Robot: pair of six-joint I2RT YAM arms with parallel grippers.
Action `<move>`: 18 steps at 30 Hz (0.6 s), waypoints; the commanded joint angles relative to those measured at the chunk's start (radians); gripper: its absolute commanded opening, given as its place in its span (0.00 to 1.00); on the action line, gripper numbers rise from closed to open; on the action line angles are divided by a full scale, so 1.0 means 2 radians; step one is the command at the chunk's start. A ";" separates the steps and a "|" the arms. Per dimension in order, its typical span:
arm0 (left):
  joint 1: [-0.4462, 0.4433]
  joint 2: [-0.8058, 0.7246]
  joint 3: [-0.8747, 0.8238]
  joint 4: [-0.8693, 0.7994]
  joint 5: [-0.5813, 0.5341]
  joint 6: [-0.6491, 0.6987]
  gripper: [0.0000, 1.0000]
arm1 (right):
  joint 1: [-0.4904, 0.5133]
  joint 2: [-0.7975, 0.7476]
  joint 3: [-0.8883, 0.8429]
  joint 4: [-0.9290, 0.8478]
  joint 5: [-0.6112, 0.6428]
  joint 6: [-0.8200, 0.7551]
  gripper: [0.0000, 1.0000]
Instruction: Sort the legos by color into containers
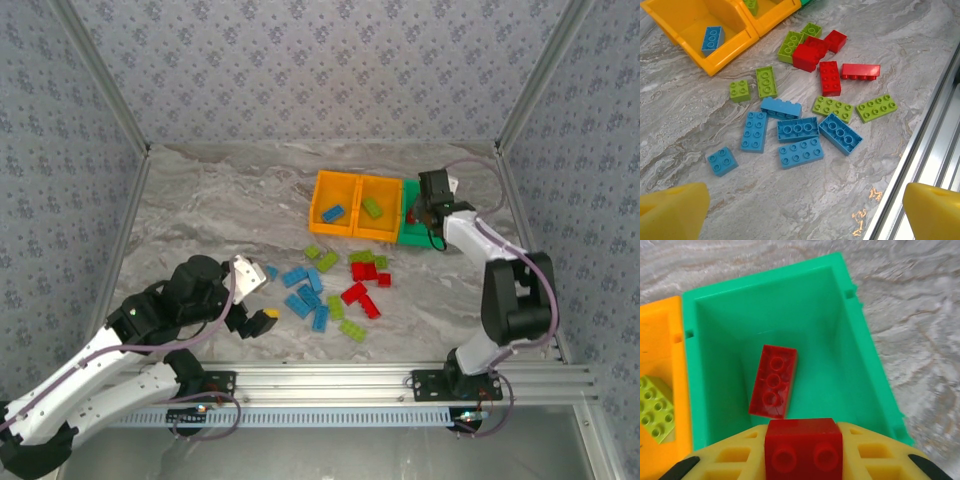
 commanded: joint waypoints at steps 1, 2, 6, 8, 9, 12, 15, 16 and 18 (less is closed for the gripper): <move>0.004 -0.001 0.000 0.012 -0.005 0.000 0.99 | -0.007 0.023 0.035 -0.005 -0.034 -0.013 0.36; 0.004 0.000 0.000 0.012 -0.007 0.000 0.99 | -0.007 0.025 0.040 -0.011 -0.033 -0.012 0.42; 0.006 0.005 0.000 0.016 -0.015 -0.009 0.99 | -0.008 0.002 0.047 -0.035 -0.029 -0.001 0.54; 0.010 0.007 -0.001 0.022 -0.024 -0.024 0.99 | -0.009 -0.023 0.041 -0.043 -0.031 0.000 0.57; 0.012 0.009 -0.001 0.026 -0.032 -0.033 0.99 | -0.009 -0.039 0.036 -0.048 -0.036 -0.001 0.57; 0.012 0.020 0.007 0.047 -0.107 -0.126 0.99 | -0.003 -0.100 0.031 -0.094 -0.075 -0.004 0.58; 0.012 0.049 0.018 0.062 -0.112 -0.227 0.96 | 0.023 -0.187 0.001 -0.130 -0.166 -0.017 0.58; 0.011 0.063 0.019 0.072 -0.106 -0.258 0.93 | 0.043 -0.220 -0.019 -0.134 -0.193 -0.014 0.58; 0.007 0.096 0.018 0.101 -0.085 -0.301 0.88 | 0.096 -0.277 -0.051 -0.148 -0.206 -0.003 0.59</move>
